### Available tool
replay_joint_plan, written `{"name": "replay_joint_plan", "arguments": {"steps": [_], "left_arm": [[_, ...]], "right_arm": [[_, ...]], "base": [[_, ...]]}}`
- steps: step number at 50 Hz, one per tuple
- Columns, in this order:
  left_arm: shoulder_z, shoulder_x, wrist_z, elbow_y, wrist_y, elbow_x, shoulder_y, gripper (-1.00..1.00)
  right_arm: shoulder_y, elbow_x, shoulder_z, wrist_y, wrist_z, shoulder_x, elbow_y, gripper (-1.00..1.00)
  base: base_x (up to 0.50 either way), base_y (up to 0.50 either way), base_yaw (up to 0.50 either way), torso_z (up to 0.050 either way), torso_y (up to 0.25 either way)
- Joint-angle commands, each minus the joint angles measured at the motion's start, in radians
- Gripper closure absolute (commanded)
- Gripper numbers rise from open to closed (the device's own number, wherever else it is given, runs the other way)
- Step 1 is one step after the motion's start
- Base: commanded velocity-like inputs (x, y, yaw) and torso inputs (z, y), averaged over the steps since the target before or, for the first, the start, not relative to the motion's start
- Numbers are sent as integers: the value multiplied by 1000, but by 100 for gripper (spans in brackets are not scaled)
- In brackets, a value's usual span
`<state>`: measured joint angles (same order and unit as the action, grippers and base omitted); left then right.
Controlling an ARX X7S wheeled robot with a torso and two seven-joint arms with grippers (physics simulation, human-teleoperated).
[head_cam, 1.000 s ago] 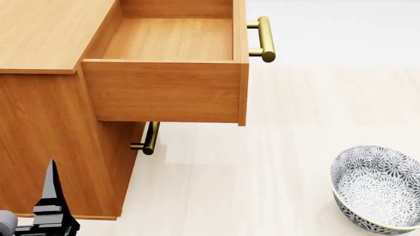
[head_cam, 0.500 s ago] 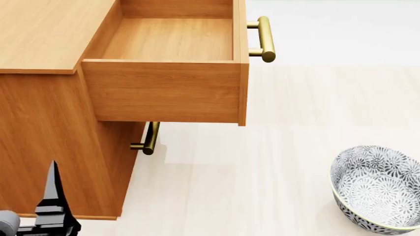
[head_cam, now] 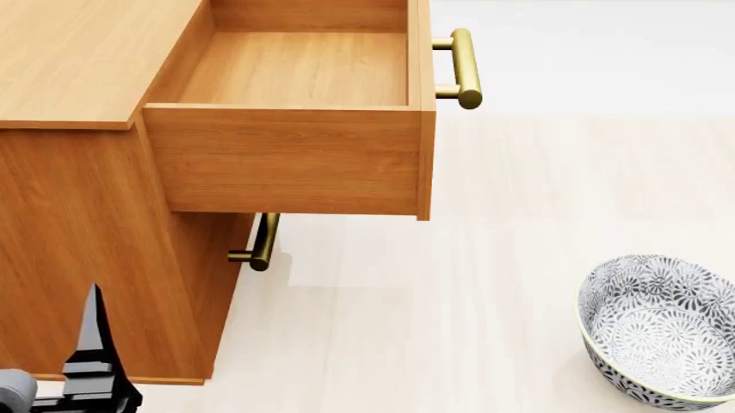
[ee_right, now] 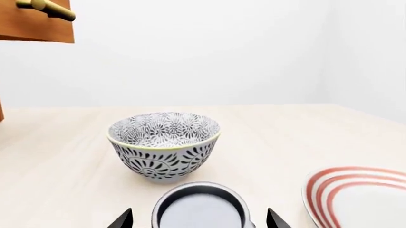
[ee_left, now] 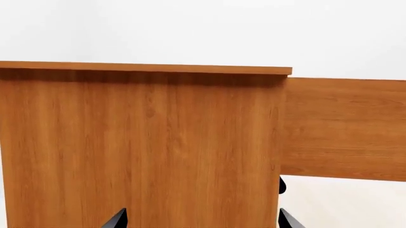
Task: Put the ketchup in the top drawer of the cabinet.
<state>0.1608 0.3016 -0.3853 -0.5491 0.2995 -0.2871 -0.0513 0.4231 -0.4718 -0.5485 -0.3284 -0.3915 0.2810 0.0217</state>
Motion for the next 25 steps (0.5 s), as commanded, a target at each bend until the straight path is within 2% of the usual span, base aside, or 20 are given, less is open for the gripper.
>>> {"name": "replay_joint_plan", "arguments": {"steps": [1, 25], "left_arm": [[3, 3, -3, 3, -1, -4, -2, -100], [5, 8, -9, 16, -12, -12, -1, -100]], "right_arm": [[-22, -9, 6, -9, -11, 0, 39, -100], [-51, 8, 23, -25, -12, -6, 99, -100]], "base": [[0, 0, 0, 0, 0], [0, 0, 0, 0, 0]]}}
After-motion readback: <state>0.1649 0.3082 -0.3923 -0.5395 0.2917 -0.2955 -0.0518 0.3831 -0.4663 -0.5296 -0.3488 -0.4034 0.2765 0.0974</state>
